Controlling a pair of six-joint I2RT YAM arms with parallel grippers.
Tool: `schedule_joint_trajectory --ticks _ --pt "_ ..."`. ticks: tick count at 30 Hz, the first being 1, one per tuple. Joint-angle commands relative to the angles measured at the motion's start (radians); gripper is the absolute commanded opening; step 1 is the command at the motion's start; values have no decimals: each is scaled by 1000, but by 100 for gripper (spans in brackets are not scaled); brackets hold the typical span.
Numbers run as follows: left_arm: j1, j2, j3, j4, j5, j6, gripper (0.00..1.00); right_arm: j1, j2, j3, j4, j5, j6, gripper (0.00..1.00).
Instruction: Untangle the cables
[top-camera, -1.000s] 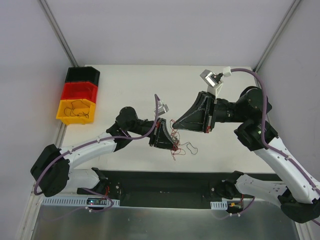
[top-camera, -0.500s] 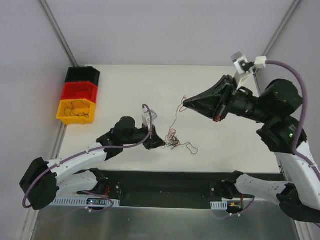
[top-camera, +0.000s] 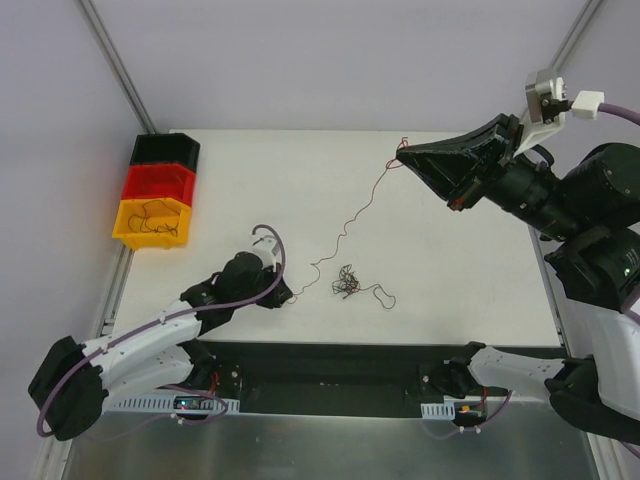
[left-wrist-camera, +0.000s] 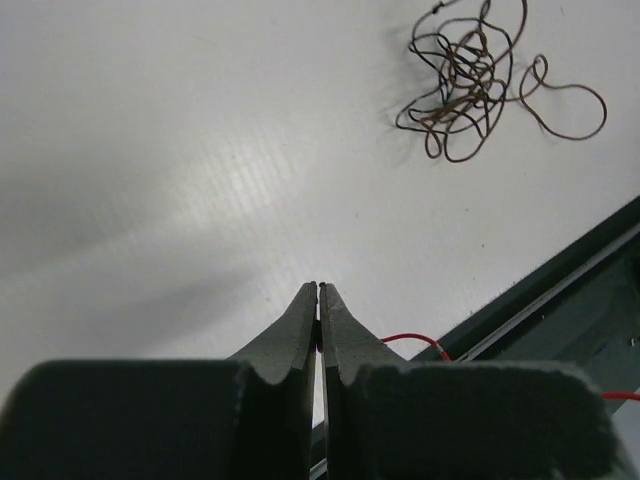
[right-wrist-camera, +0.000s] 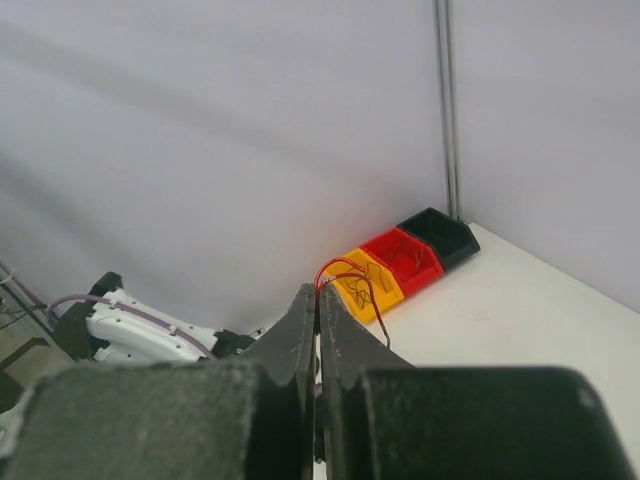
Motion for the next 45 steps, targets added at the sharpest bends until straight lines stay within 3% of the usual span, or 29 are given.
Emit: schedule_joint_trajectory --ticks 1,5,11,15,22,25,27,31,34,39,45 --pt "62 -184 -8 -204 -163 -96 0 -13 8 -43 19 39 -39 0" --pt "119 -321 64 -337 -229 -96 0 -12 14 -305 180 -36 57 0" --pt "134 -218 204 -469 -414 -80 0 30 173 -619 420 -136 152 0" --pt "171 -146 258 -497 -465 -94 0 74 348 -641 429 -118 83 0" --pt "189 -130 262 -525 -499 -157 0 146 553 -610 349 -235 28 3" --pt "189 -146 249 -509 -510 -174 0 152 601 -624 345 -234 23 19" --pt "189 -112 249 -477 -487 -137 0 151 613 -640 331 -221 13 35" --pt "189 19 314 -476 -441 -88 0 149 526 -747 300 -63 -19 55" --pt "189 119 359 -474 -436 -79 0 145 393 -876 331 89 -38 65" --pt "189 285 457 -476 -462 -47 0 122 166 -1099 490 250 -76 69" --pt "196 437 554 -486 -412 -36 0 88 18 -1274 654 299 -50 69"
